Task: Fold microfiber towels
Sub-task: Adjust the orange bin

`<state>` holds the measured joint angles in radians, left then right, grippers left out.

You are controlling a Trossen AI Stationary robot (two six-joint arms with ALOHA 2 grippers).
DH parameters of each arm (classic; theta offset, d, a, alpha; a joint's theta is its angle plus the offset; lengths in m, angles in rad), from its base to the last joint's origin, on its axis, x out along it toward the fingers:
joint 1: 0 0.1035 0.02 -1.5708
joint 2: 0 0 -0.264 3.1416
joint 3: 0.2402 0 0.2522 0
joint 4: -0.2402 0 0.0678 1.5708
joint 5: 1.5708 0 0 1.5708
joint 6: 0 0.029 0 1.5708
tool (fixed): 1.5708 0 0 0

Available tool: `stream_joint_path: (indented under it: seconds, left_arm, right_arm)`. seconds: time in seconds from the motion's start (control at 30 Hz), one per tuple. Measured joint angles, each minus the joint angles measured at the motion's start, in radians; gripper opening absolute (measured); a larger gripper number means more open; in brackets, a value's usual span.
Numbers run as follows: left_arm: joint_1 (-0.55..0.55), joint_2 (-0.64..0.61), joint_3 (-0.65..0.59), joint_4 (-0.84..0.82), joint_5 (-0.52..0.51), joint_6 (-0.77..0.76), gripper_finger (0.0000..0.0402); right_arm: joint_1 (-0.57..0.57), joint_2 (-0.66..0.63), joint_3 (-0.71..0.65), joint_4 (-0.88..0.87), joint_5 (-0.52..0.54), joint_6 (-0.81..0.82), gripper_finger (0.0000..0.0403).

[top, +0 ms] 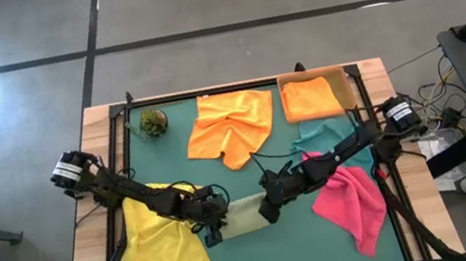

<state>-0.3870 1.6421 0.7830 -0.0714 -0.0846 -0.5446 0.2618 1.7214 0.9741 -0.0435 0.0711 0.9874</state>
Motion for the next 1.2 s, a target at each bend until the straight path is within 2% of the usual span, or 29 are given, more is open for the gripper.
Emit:
stream_joint_path:
  seconds: [0.17,0.3,0.5,0.63,0.77,1.2]
  left_arm:
    - [0.001,-0.001,-0.003,-0.002,0.0,0.014,0.0096]
    - [0.002,-0.01,0.005,-0.023,0.005,0.039,0.0096]
    - [0.002,-0.099,0.002,-0.08,0.008,0.086,0.0096]
    - [0.002,-0.157,-0.002,-0.072,-0.013,0.113,0.0096]
    - [0.002,-0.166,0.0,-0.07,-0.056,0.126,0.0096]
    - [0.002,-0.163,0.001,-0.174,-0.087,0.22,0.0096]
  right_arm:
    - [-0.001,0.013,0.015,-0.003,-0.003,0.001,0.0033]
    - [0.001,-0.029,0.015,-0.009,-0.004,0.008,0.0033]
    - [0.022,-0.124,0.018,-0.046,0.007,-0.002,0.0034]
    - [0.022,-0.143,0.018,-0.029,0.054,-0.002,0.0034]
    - [0.014,-0.098,0.018,0.009,0.121,0.019,0.0034]
    - [0.01,0.044,0.017,0.052,0.082,0.103,0.0034]
